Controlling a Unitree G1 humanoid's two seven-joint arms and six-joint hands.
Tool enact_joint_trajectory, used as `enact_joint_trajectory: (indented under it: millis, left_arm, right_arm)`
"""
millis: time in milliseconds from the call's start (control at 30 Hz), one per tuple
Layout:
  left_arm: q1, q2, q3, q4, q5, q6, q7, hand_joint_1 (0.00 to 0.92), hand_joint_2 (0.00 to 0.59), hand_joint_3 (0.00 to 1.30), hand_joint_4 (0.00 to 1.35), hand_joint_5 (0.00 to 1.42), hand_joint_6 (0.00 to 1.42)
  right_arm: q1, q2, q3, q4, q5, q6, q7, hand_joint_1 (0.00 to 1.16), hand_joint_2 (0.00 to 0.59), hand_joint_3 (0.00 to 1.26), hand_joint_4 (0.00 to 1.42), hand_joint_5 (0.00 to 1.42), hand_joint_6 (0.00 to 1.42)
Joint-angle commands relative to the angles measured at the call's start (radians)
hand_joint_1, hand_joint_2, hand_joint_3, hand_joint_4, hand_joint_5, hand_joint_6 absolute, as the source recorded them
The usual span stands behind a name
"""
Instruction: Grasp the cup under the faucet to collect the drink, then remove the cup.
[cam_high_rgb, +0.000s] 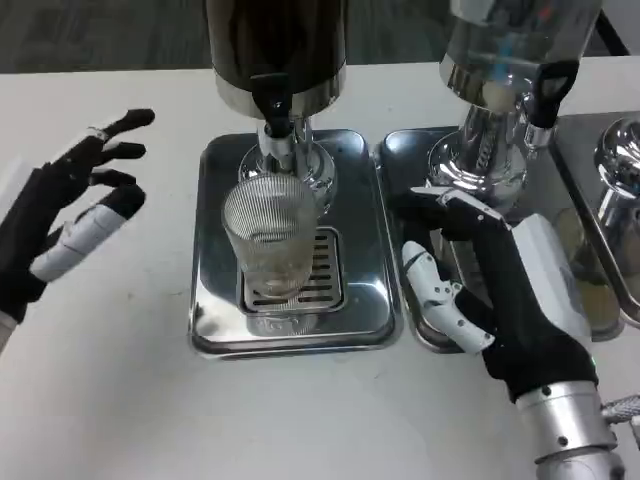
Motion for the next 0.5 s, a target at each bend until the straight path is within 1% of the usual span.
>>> enact_joint_trajectory:
  millis: [33,100,200,233,267,300,367,433,500]
  left_arm:
    - [-0.055,0.004,0.078,-0.033,-0.209,0.106,-0.280,0.000,0.072,0.28,0.18,0.26,0.39]
    - [-0.079,0.013,0.108,-0.048,-0.274,0.176,-0.394,0.000,0.077,0.30,0.19,0.26,0.39]
    - [-0.160,0.041,0.158,-0.058,-0.390,0.386,-0.619,0.000,0.077,0.31,0.20,0.26,0.39]
    - [-0.180,0.046,0.172,-0.057,-0.410,0.433,-0.665,0.000,0.084,0.32,0.20,0.25,0.37]
    - [-0.202,0.051,0.183,-0.052,-0.424,0.478,-0.705,0.000,0.080,0.32,0.20,0.25,0.36]
    - [-0.239,0.060,0.191,-0.036,-0.439,0.547,-0.763,0.000,0.081,0.34,0.21,0.24,0.35]
    - [-0.298,0.071,0.207,-0.004,-0.447,0.648,-0.848,0.000,0.075,0.35,0.22,0.25,0.34]
    - [-0.359,0.080,0.217,0.036,-0.445,0.731,-0.916,0.000,0.073,0.36,0.23,0.25,0.34]
    - [-0.407,0.086,0.227,0.073,-0.440,0.789,-0.962,0.000,0.069,0.37,0.23,0.25,0.33]
  right_arm:
    - [-0.011,-0.004,-0.001,0.023,0.013,-0.010,0.006,0.34,0.461,0.43,0.39,0.37,0.34]
    - [-0.013,-0.004,0.000,0.028,0.013,-0.009,0.006,0.34,0.461,0.43,0.40,0.37,0.34]
    - [-0.012,-0.004,-0.001,0.041,0.017,-0.009,0.006,0.34,0.461,0.43,0.40,0.37,0.34]
    - [-0.013,-0.004,-0.001,0.044,0.018,-0.009,0.006,0.34,0.461,0.43,0.40,0.37,0.34]
    - [-0.013,-0.005,0.000,0.047,0.017,-0.008,0.005,0.34,0.461,0.43,0.40,0.37,0.34]
    - [-0.014,-0.005,0.000,0.048,0.017,-0.008,0.005,0.34,0.461,0.43,0.40,0.37,0.34]
    - [-0.015,-0.004,0.001,0.054,0.017,-0.006,0.001,0.34,0.461,0.43,0.38,0.37,0.34]
    - [-0.016,-0.002,0.002,0.057,0.014,-0.004,-0.001,0.34,0.461,0.43,0.38,0.37,0.34]
    - [-0.015,-0.001,0.004,0.061,0.013,-0.002,-0.002,0.34,0.461,0.43,0.38,0.37,0.34]
